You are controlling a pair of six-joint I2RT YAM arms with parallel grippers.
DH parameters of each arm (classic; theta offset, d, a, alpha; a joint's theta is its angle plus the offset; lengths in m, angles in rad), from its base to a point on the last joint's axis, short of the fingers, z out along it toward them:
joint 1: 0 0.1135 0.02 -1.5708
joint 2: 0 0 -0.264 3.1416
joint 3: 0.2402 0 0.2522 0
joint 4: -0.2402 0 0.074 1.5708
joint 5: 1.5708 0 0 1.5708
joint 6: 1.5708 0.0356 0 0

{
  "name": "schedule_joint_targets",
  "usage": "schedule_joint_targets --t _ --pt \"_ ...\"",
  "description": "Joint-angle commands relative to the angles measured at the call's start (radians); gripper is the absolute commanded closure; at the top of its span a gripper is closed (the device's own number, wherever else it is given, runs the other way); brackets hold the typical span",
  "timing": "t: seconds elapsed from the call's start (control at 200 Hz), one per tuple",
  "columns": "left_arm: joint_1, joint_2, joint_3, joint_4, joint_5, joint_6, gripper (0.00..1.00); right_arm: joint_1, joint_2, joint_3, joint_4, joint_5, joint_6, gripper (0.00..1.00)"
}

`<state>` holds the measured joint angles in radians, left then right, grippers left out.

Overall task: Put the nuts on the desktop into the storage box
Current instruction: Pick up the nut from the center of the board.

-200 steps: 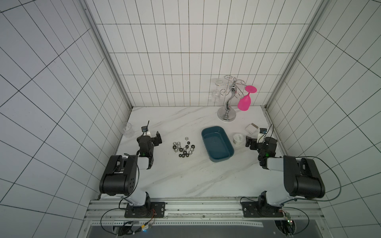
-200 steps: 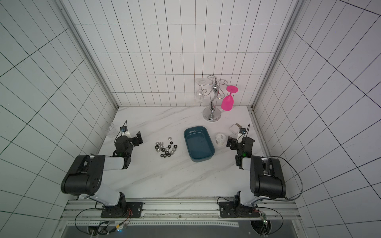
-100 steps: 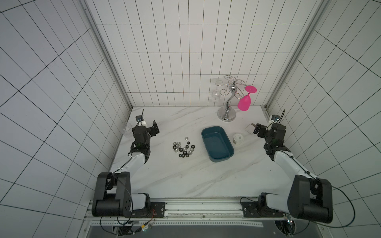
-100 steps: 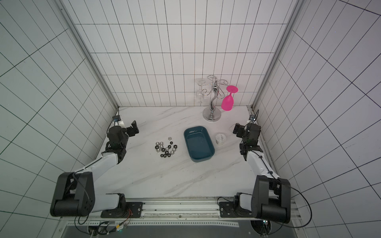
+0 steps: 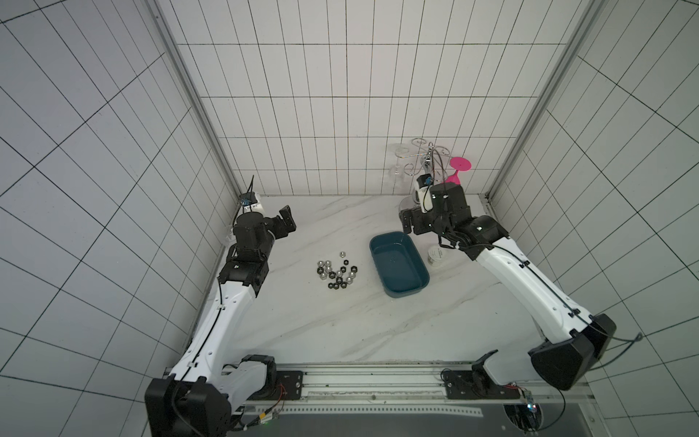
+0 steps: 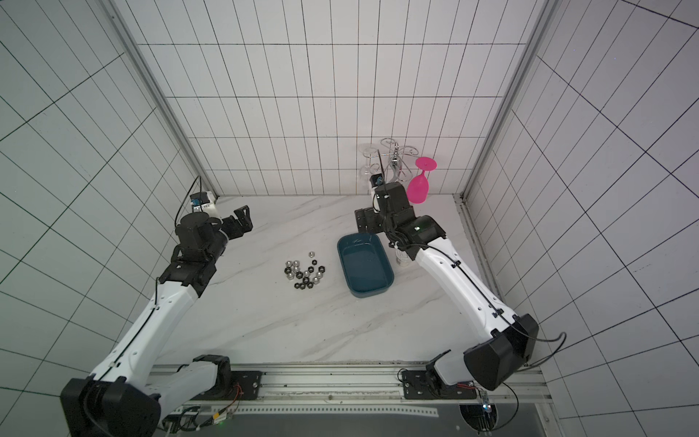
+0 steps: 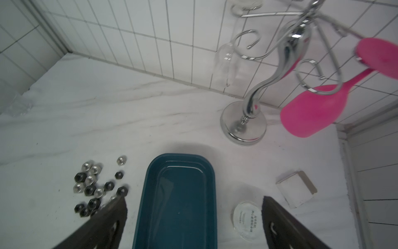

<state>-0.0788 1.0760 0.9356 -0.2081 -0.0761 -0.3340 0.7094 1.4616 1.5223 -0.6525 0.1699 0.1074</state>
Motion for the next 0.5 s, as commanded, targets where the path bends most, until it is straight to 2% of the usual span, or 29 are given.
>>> schedule_joint_targets --t 0.0,0.105,0.2,0.495 --pt "-0.025 -0.059 -0.042 -0.165 0.058 -0.069 0.01 0.101 0.058 -0.002 -0.132 -0.026 0.052 0.0" --pt "-0.032 -0.126 -0.091 -0.214 0.054 -0.105 0.01 0.182 0.12 -0.011 -0.114 -0.079 0.072 0.03" --pt "-0.034 -0.181 -0.135 -0.22 0.048 -0.12 0.01 0.243 0.198 0.005 -0.112 -0.076 0.082 0.04" --pt "-0.043 -0.165 -0.153 -0.226 0.066 -0.153 0.02 0.247 0.513 0.224 -0.151 -0.122 0.096 0.19"
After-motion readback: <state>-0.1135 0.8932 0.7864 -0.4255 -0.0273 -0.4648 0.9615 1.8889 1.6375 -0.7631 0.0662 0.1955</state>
